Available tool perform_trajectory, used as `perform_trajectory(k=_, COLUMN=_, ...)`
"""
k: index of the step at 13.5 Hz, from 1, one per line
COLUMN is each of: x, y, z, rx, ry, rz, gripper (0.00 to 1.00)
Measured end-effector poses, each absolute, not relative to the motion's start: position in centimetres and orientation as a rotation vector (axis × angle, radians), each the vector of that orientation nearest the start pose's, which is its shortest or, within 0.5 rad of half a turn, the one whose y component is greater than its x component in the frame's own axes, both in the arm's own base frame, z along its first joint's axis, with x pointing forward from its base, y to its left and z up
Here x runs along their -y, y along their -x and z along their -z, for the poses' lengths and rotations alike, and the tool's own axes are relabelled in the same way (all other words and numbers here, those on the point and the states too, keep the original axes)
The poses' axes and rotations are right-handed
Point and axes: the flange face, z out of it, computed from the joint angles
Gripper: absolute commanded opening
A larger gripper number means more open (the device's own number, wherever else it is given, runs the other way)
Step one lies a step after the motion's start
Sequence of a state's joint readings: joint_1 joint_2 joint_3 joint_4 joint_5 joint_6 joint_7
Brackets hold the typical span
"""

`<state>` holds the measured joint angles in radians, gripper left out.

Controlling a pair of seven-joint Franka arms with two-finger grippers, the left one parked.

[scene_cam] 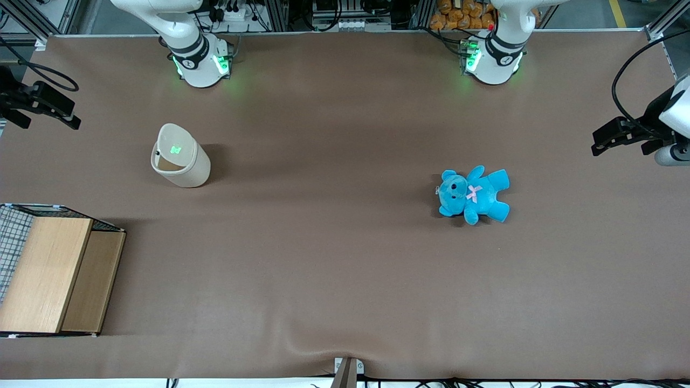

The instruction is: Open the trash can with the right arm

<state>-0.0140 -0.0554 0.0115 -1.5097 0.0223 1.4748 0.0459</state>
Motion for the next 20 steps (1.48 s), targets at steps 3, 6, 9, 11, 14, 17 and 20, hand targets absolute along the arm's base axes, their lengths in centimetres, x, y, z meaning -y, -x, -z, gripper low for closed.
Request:
perform_trajectory(k=3, x=-0.02, y=-52.79, z=-67.34, rx=-0.075, ry=3.119, rz=0.029, gripper=1.0)
perform_trajectory(k=6, x=0.05, y=-52.91, z=-67.18, rx=-0.077, ry=3.119, rz=0.025, gripper=1.0)
perform_trajectory(k=9, x=0.09, y=-52.93, z=-67.31, rx=-0.078, ry=3.119, rz=0.03, gripper=1.0)
perform_trajectory(k=11, x=0.16, y=-52.92, z=-67.51, rx=-0.08, ry=3.124, rz=0.037, gripper=1.0)
perform_trajectory(k=14, x=0.32, y=-52.91, z=-67.6, rx=-0.081, ry=3.137, rz=0.041, gripper=1.0)
perform_trajectory(k=17, x=0.34, y=-52.92, z=-67.6, rx=-0.081, ry=3.139, rz=0.041, gripper=1.0)
perform_trajectory(k=20, x=0.34, y=-53.02, z=-67.41, rx=-0.081, ry=3.139, rz=0.035, gripper=1.0)
